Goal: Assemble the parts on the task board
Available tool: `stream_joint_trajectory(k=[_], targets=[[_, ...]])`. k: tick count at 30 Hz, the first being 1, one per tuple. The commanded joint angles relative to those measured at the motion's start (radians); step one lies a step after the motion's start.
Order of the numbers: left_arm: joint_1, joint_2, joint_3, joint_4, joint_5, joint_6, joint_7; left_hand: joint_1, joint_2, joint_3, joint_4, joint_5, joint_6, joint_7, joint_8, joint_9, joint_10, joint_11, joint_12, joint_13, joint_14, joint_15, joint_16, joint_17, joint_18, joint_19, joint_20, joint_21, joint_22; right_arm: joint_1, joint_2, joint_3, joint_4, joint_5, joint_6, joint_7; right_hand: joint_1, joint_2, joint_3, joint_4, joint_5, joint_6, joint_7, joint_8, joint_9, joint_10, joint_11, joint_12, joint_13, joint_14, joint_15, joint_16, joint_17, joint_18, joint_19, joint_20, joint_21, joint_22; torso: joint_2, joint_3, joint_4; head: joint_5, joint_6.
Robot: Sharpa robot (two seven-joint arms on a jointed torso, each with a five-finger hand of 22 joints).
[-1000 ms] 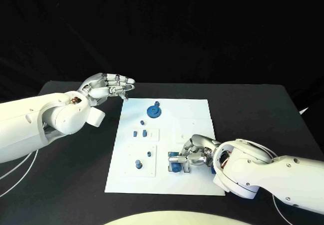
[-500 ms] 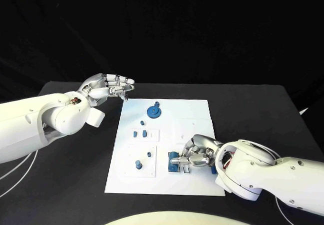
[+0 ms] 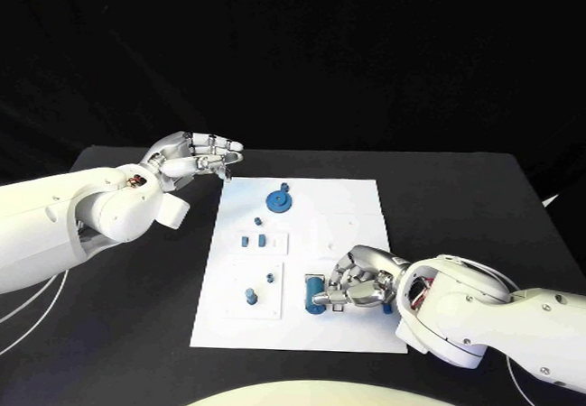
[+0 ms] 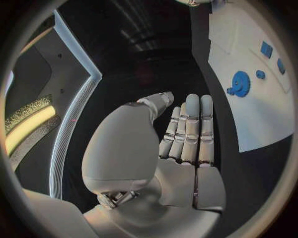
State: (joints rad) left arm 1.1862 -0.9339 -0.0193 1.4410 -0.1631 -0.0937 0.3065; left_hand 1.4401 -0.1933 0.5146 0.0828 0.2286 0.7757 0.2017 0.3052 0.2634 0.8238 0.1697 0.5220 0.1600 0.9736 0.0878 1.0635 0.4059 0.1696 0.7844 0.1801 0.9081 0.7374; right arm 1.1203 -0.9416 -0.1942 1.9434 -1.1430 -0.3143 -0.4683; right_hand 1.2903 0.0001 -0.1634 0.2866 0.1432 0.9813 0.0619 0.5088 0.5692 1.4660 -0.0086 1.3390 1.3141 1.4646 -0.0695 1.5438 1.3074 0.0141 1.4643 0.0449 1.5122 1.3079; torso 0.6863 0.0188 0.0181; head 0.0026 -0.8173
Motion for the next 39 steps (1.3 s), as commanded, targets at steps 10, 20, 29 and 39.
stream_joint_trajectory(k=[10,20,29,39], targets=[[0.001,-0.001,0.001,0.003,0.003,0.012,0.004,-0.012,0.002,-0.005,0.004,-0.002,-0.01,0.037,0.007,-0.002,-0.009,0.0,0.007,-0.002,-0.003,0.003,0.003,-0.002,0.013,0.0,0.008,-0.007,-0.003,-0.003,0.005,0.0,-0.003,-0.01,0.038,0.024,0.016,0.004,0.001,-0.005,0.006,0.004,-0.006,-0.003,0.001,0.029,-0.008,-0.001,0.131,0.096,-0.005,0.006,0.218,-0.003,0.085,-0.007,0.009,0.249,0.001,-0.0002,0.0003,0.002,-0.001],[0.001,-0.001,0.001,0.003,0.003,0.012,0.003,-0.012,0.003,-0.005,0.005,-0.002,-0.01,0.037,0.008,-0.002,-0.01,0.0,0.007,-0.002,-0.003,0.004,0.004,-0.002,0.013,0.0,0.008,-0.007,-0.003,-0.003,0.011,0.0,-0.02,-0.023,0.009,0.012,0.016,0.027,0.004,0.004,0.022,0.011,-0.007,-0.006,0.001,0.03,-0.009,0.001,0.133,0.096,-0.006,0.006,0.218,-0.004,0.086,-0.008,0.01,0.249,0.0,0.0,0.0002,0.002,0.0],[0.001,0.0,0.001,0.002,0.003,0.013,0.001,-0.013,0.004,-0.005,0.006,-0.002,-0.01,0.038,0.008,-0.002,-0.01,0.0,0.008,-0.002,-0.003,0.004,0.004,-0.002,0.013,0.0,0.008,-0.008,-0.004,-0.003,0.018,0.0,-0.038,-0.05,-0.029,0.007,0.012,0.046,0.006,0.004,0.041,0.012,-0.009,-0.009,0.0,0.031,-0.01,0.0,0.133,0.097,-0.007,0.007,0.22,-0.004,0.087,-0.009,0.012,0.25,0.0,0.0003,0.0001,0.002,0.001],[0.001,0.0,0.001,0.002,0.003,0.013,0.001,-0.013,0.004,-0.005,0.006,-0.002,-0.01,0.038,0.008,-0.002,-0.01,0.0,0.008,-0.002,-0.003,0.004,0.004,-0.002,0.013,0.0,0.008,-0.008,-0.004,-0.003,0.017,0.0,-0.04,-0.065,-0.022,0.01,0.031,0.04,0.005,-0.002,0.05,0.012,-0.011,-0.012,0.001,0.032,-0.012,0.001,0.135,0.097,-0.009,0.007,0.22,-0.005,0.087,-0.01,0.014,0.25,0.0,-0.0007,0.0003,0.002,-0.001]])
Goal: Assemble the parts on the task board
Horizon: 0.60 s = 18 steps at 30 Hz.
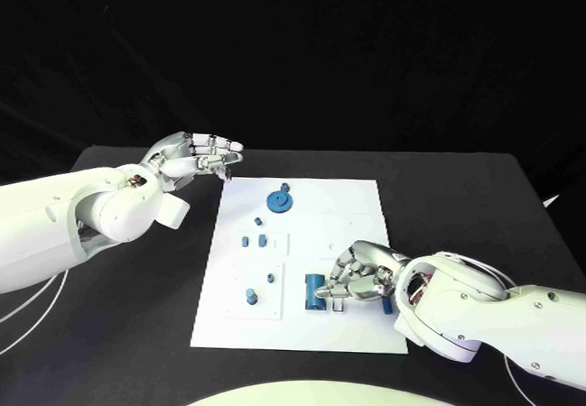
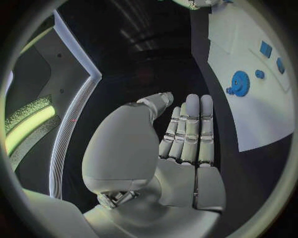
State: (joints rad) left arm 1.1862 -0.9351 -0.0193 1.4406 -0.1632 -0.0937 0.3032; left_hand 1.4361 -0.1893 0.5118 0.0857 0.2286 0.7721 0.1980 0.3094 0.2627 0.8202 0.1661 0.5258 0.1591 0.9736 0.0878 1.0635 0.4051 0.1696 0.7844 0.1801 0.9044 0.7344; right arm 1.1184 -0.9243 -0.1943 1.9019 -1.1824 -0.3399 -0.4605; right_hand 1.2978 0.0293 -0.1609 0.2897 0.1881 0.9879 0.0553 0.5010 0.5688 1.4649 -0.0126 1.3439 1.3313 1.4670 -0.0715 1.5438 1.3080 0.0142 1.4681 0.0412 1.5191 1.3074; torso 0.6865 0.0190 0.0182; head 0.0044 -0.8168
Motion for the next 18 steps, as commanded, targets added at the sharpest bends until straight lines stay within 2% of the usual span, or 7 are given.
stream_joint_trajectory(k=[1,4,6,12,15,18], targets=[[0.001,0.001,0.001,0.002,0.003,0.013,0.004,-0.009,0.0,-0.002,0.003,-0.002,-0.007,0.041,0.004,-0.001,-0.007,0.003,0.004,-0.001,-0.004,0.004,0.004,-0.001,0.013,0.0,0.008,-0.004,-0.001,-0.001,0.0,0.0,0.002,-0.026,0.007,0.003,0.031,0.008,0.003,-0.006,0.005,0.006,-0.005,-0.005,0.001,0.033,-0.009,-0.004,0.118,0.094,-0.007,0.007,0.219,-0.005,0.084,-0.006,0.007,0.251,0.0,-0.001,0.0004,0.0,-0.001],[0.001,0.001,0.001,0.002,0.003,0.013,0.004,-0.009,0.0,-0.002,0.003,-0.002,-0.007,0.041,0.004,-0.001,-0.007,0.003,0.004,-0.001,-0.004,0.004,0.004,-0.001,0.013,0.0,0.008,-0.004,-0.001,-0.001,-0.001,0.0,0.003,-0.027,0.018,0.007,0.054,-0.001,0.003,-0.009,-0.002,0.007,-0.006,-0.007,0.001,0.033,-0.01,-0.004,0.118,0.095,-0.008,0.007,0.22,-0.005,0.084,-0.008,0.008,0.251,0.0,-0.0009,0.0006,0.0,-0.002],[0.001,0.0,0.001,0.002,0.003,0.012,0.004,-0.009,0.0,-0.002,0.003,-0.002,-0.007,0.041,0.004,-0.001,-0.007,0.003,0.004,-0.001,-0.004,0.004,0.004,-0.001,0.013,0.0,0.008,-0.004,-0.001,-0.001,-0.001,0.0,0.003,-0.028,0.022,0.009,0.082,-0.006,0.011,-0.006,-0.052,0.01,-0.006,-0.011,0.0,0.033,-0.01,-0.005,0.118,0.094,-0.009,0.007,0.22,-0.004,0.083,-0.009,0.007,0.251,0.0,-0.0005,0.0003,0.0,-0.003],[0.001,0.0,0.001,0.002,0.003,0.012,0.005,-0.009,0.0,-0.002,0.003,-0.002,-0.007,0.041,0.004,-0.001,-0.007,0.003,0.004,-0.001,-0.004,0.004,0.004,-0.001,0.013,0.0,0.008,-0.004,-0.001,-0.001,-0.003,0.0,0.004,-0.03,0.012,0.014,0.089,-0.008,0.013,-0.007,-0.057,0.01,-0.006,-0.012,0.0,0.032,-0.01,-0.007,0.118,0.094,-0.009,0.006,0.219,-0.004,0.083,-0.009,0.006,0.25,0.0,-0.0005,-0.0002,0.0,-0.002],[0.001,0.001,0.001,0.002,0.003,0.012,0.006,-0.009,0.0,-0.002,0.003,-0.002,-0.007,0.041,0.004,-0.001,-0.007,0.003,0.004,-0.001,-0.004,0.004,0.004,-0.001,0.013,0.0,0.008,-0.004,-0.001,-0.001,-0.008,0.0,0.005,-0.03,-0.015,0.021,0.094,-0.013,0.013,-0.007,-0.059,0.008,-0.005,-0.014,0.0,0.031,-0.01,-0.009,0.117,0.094,-0.009,0.005,0.217,-0.004,0.082,-0.009,0.003,0.25,-0.001,-0.0004,-0.0009,-0.001,-0.001],[0.001,0.002,0.001,0.002,0.003,0.011,0.008,-0.009,0.0,-0.002,0.003,-0.002,-0.007,0.041,0.004,-0.001,-0.007,0.003,0.004,-0.001,-0.004,0.004,0.004,-0.001,0.013,0.0,0.008,-0.004,-0.001,0.0,-0.021,0.0,0.01,-0.022,-0.054,0.032,0.092,-0.019,0.012,-0.001,-0.064,-0.008,0.004,-0.027,-0.005,0.029,-0.003,-0.015,0.115,0.093,-0.004,0.003,0.212,-0.002,0.079,-0.007,-0.004,0.248,-0.001,-0.0003,-0.0007,-0.003,0.0]])
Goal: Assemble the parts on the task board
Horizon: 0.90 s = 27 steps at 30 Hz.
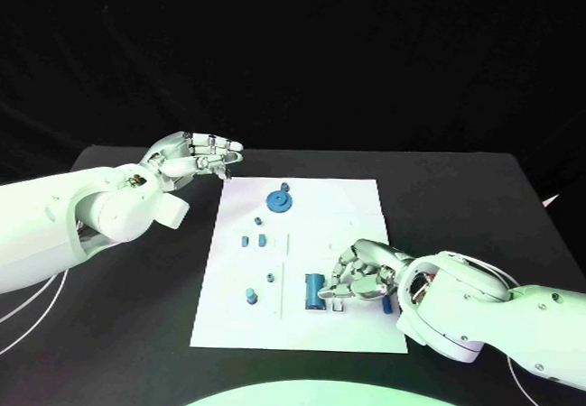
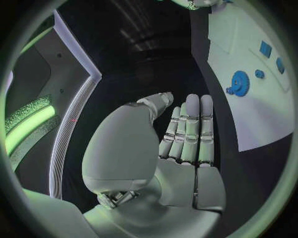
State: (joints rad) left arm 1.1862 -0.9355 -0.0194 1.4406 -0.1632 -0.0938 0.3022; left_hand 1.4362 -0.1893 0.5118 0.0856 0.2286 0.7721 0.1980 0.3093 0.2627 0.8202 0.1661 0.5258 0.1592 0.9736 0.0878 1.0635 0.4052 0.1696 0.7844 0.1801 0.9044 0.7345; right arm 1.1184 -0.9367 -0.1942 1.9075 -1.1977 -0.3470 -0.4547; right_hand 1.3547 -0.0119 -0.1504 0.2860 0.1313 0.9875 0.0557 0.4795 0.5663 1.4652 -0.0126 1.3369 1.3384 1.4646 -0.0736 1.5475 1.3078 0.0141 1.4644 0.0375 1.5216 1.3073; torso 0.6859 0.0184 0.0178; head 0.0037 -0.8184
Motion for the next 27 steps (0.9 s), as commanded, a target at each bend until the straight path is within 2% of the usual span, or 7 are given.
stream_joint_trajectory(k=[1,4,8,10,14,20,27], targets=[[0.001,0.002,0.001,0.002,0.003,0.011,0.01,-0.009,0.0,-0.002,0.003,-0.002,-0.007,0.041,0.004,-0.001,-0.007,0.003,0.004,-0.002,-0.004,0.004,0.004,-0.001,0.013,0.0,0.008,-0.004,-0.001,0.0,-0.014,0.0,0.007,-0.003,-0.057,0.028,0.032,0.021,0.001,0.004,-0.007,-0.014,0.007,-0.01,-0.004,0.027,0.0,-0.011,0.107,0.095,0.0,-0.002,0.211,-0.002,0.081,-0.002,-0.009,0.247,-0.001,0.0005,0.0001,-0.005,0.002],[0.001,0.003,0.001,0.002,0.003,0.008,0.016,-0.009,0.0,-0.002,0.003,-0.002,-0.007,0.041,0.004,-0.001,-0.007,0.003,0.004,-0.002,-0.004,0.004,0.004,-0.001,0.013,0.0,0.008,-0.004,-0.001,0.01,-0.048,0.002,0.017,0.031,-0.078,0.027,0.027,0.021,0.002,0.004,-0.007,-0.028,0.015,-0.024,-0.008,0.025,0.007,-0.014,0.106,0.094,0.005,-0.003,0.208,-0.001,0.079,0.002,-0.015,0.246,-0.001,0.0007,0.0,-0.011,0.003],[0.001,0.003,0.001,0.002,0.003,0.004,0.023,-0.01,0.0,-0.002,0.004,-0.002,-0.008,0.041,0.007,-0.001,-0.008,0.003,0.007,-0.002,-0.004,0.004,0.005,-0.001,0.013,0.001,0.008,-0.006,-0.002,0.029,-0.092,0.002,0.027,0.059,-0.073,0.018,0.027,0.02,0.003,0.003,-0.008,-0.033,0.018,-0.03,-0.011,0.024,0.009,-0.016,0.105,0.094,0.008,-0.003,0.209,-0.001,0.079,0.004,-0.014,0.246,0.0,0.0003,-0.0018,-0.019,0.007],[0.001,0.003,0.0,0.002,0.003,0.003,0.026,-0.01,0.0,-0.002,0.004,-0.002,-0.008,0.041,0.007,-0.001,-0.008,0.003,0.007,-0.002,-0.004,0.004,0.005,-0.001,0.013,0.001,0.008,-0.006,-0.002,0.037,-0.118,0.003,0.032,0.058,-0.064,0.013,0.027,0.019,0.003,0.003,-0.009,-0.035,0.019,-0.033,-0.012,0.024,0.01,-0.017,0.105,0.094,0.009,-0.003,0.208,-0.001,0.079,0.005,-0.015,0.245,-0.001,0.0005,-0.0023,-0.022,0.008],[0.0,0.004,0.0,0.004,0.003,0.003,0.029,-0.01,0.0,-0.002,0.004,-0.002,-0.008,0.041,0.007,-0.001,-0.008,0.003,0.007,-0.002,-0.004,0.004,0.005,-0.001,0.013,0.001,0.008,-0.006,-0.002,0.046,-0.163,0.003,0.039,0.016,-0.023,-0.002,0.027,0.012,0.002,0.002,-0.018,-0.038,0.023,-0.042,-0.015,0.02,0.014,-0.026,0.101,0.093,0.012,-0.005,0.204,0.0,0.077,0.008,-0.019,0.244,0.0,0.0009,-0.001,-0.037,0.009],[0.0,0.004,-0.001,0.005,0.003,0.003,0.031,-0.01,-0.001,-0.003,0.004,-0.002,-0.008,0.041,0.008,-0.001,-0.008,0.003,0.008,-0.002,-0.004,0.004,0.005,-0.001,0.013,0.001,0.008,-0.007,-0.003,0.042,-0.223,0.0,0.063,-0.08,0.055,-0.034,0.038,0.001,0.008,0.002,-0.017,-0.051,0.035,-0.075,-0.028,0.002,0.023,-0.075,0.077,0.089,0.02,-0.014,0.187,0.005,0.067,0.016,-0.041,0.238,0.0,0.0008,-0.0005,-0.054,0.009],[-0.001,0.005,-0.002,0.005,0.004,0.005,0.032,-0.01,-0.001,-0.003,0.004,-0.002,-0.008,0.041,0.008,-0.001,-0.008,0.003,0.008,-0.002,-0.004,0.004,0.005,-0.001,0.013,0.001,0.008,-0.007,-0.003,0.024,-0.272,-0.003,0.089,-0.179,0.077,-0.062,0.037,-0.002,0.01,0.003,-0.027,-0.047,0.036,-0.083,-0.031,0.002,0.026,-0.075,0.077,0.089,0.022,-0.015,0.186,0.004,0.068,0.019,-0.038,0.239,0.0,0.0004,0.0004,-0.056,0.009]])
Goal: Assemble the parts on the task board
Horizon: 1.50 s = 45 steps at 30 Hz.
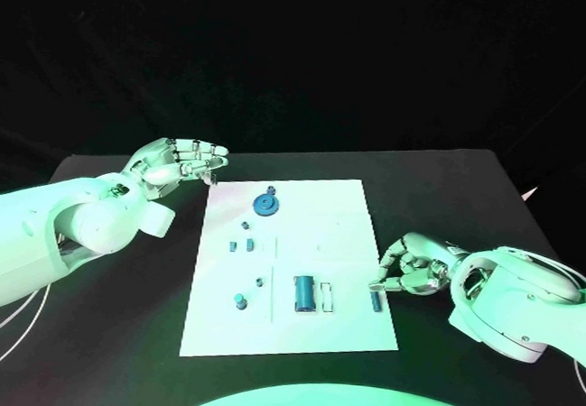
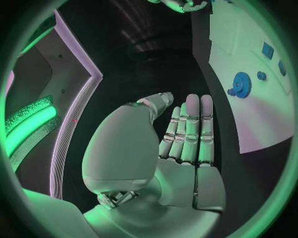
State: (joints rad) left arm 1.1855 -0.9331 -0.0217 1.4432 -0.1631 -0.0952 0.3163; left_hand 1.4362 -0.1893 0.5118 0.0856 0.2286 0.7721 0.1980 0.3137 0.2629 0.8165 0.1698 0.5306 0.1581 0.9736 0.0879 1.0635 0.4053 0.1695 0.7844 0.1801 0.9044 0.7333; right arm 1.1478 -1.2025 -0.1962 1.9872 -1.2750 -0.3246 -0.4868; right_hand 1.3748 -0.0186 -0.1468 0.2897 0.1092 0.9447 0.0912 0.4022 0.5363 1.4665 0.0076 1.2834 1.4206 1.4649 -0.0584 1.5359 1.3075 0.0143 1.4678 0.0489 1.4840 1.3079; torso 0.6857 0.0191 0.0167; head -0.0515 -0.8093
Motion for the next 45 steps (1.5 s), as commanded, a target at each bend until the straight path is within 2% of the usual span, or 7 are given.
stream_joint_trajectory(k=[1,10,16,26,33,35,45], targets=[[0.0,0.002,0.0,0.003,0.004,0.007,0.018,-0.01,-0.001,-0.003,0.004,-0.002,-0.008,0.041,0.003,-0.001,-0.004,-0.001,0.003,-0.001,-0.004,0.004,0.005,-0.001,0.013,0.001,0.008,-0.007,-0.001,-0.008,-0.009,-0.001,0.011,-0.11,0.056,-0.033,0.014,0.003,0.008,0.0,-0.009,0.003,0.0,-0.006,-0.001,0.002,0.005,-0.019,-0.004,0.089,0.007,-0.003,0.187,0.004,0.066,0.008,0.001,0.239,0.0,-0.0003,0.0013,0.0,0.001],[0.0,0.0,0.0,0.004,0.004,0.008,0.016,-0.01,-0.001,-0.003,0.004,-0.002,-0.008,0.041,0.003,-0.001,-0.004,-0.001,0.003,-0.001,-0.004,0.004,0.005,-0.001,0.013,0.001,0.008,-0.007,-0.001,-0.041,0.004,-0.003,0.004,-0.159,0.053,-0.049,0.003,0.001,0.011,0.002,-0.014,0.025,-0.005,-0.005,0.0,0.004,0.002,-0.018,-0.004,0.089,0.006,-0.003,0.187,0.003,0.067,0.009,0.003,0.239,0.002,-0.0001,0.0025,0.0,0.0],[0.0,-0.001,0.0,0.004,0.004,0.01,0.013,-0.01,-0.001,-0.003,0.004,-0.002,-0.008,0.041,0.003,-0.001,-0.004,-0.001,0.003,-0.001,-0.004,0.004,0.005,-0.001,0.013,0.001,0.008,-0.007,-0.001,-0.05,0.017,-0.004,-0.008,-0.167,0.056,-0.052,-0.003,0.001,0.014,0.002,-0.015,0.035,-0.008,-0.004,0.002,0.005,0.0,-0.018,-0.004,0.089,0.004,-0.002,0.188,0.003,0.067,0.008,0.004,0.24,0.001,-0.0013,0.0024,0.001,-0.002],[0.0,-0.003,0.0,0.003,0.004,0.012,0.011,-0.012,-0.001,-0.003,0.005,-0.002,-0.009,0.041,0.006,-0.001,-0.005,-0.001,0.005,-0.001,-0.004,0.004,0.006,-0.001,0.013,0.002,0.009,-0.009,-0.002,-0.073,0.049,-0.004,-0.026,-0.169,0.063,-0.053,0.005,0.0,0.026,-0.002,-0.016,0.058,-0.018,0.001,0.007,0.008,-0.009,-0.013,-0.002,0.09,-0.002,0.0,0.192,0.002,0.07,0.004,0.009,0.241,0.001,0.0002,0.0009,0.005,-0.009],[0.0,-0.004,0.0,0.002,0.004,0.013,0.01,-0.012,-0.001,-0.003,0.005,-0.002,-0.009,0.041,0.006,-0.001,-0.005,-0.001,0.005,-0.001,-0.004,0.004,0.006,-0.001,0.013,0.002,0.009,-0.009,-0.002,-0.08,0.074,-0.004,-0.039,-0.175,0.043,-0.06,0.077,0.025,0.071,-0.013,-0.015,0.071,-0.031,-0.002,0.01,0.012,-0.021,-0.01,0.0,0.091,-0.014,0.001,0.196,0.001,0.072,-0.007,0.014,0.243,0.001,-0.0003,0.0023,0.006,-0.011],[0.0,-0.004,0.0,0.003,0.004,0.012,0.009,-0.012,-0.001,-0.003,0.005,-0.002,-0.009,0.041,0.006,-0.001,-0.005,-0.001,0.005,-0.001,-0.004,0.004,0.006,-0.001,0.013,0.002,0.009,-0.009,-0.002,-0.081,0.081,-0.004,-0.045,-0.179,0.044,-0.064,0.123,0.033,0.108,-0.018,-0.048,0.073,-0.035,-0.008,0.01,0.012,-0.025,-0.011,0.0,0.091,-0.017,0.001,0.196,0.001,0.072,-0.011,0.015,0.243,0.001,-0.0008,0.0026,0.006,-0.011],[0.0,-0.006,0.0,0.004,0.004,0.012,0.008,-0.012,0.0,-0.003,0.006,-0.002,-0.011,0.041,0.007,-0.001,-0.007,-0.001,0.007,-0.002,-0.004,0.004,0.007,-0.002,0.014,0.003,0.009,-0.01,-0.003,-0.084,0.098,-0.005,-0.067,-0.184,0.08,-0.075,0.145,0.006,0.133,-0.015,-0.033,0.077,-0.034,-0.016,0.008,0.011,-0.025,-0.013,-0.001,0.091,-0.018,0.001,0.195,0.001,0.072,-0.013,0.014,0.243,0.001,-0.0015,0.0025,0.009,-0.012]])
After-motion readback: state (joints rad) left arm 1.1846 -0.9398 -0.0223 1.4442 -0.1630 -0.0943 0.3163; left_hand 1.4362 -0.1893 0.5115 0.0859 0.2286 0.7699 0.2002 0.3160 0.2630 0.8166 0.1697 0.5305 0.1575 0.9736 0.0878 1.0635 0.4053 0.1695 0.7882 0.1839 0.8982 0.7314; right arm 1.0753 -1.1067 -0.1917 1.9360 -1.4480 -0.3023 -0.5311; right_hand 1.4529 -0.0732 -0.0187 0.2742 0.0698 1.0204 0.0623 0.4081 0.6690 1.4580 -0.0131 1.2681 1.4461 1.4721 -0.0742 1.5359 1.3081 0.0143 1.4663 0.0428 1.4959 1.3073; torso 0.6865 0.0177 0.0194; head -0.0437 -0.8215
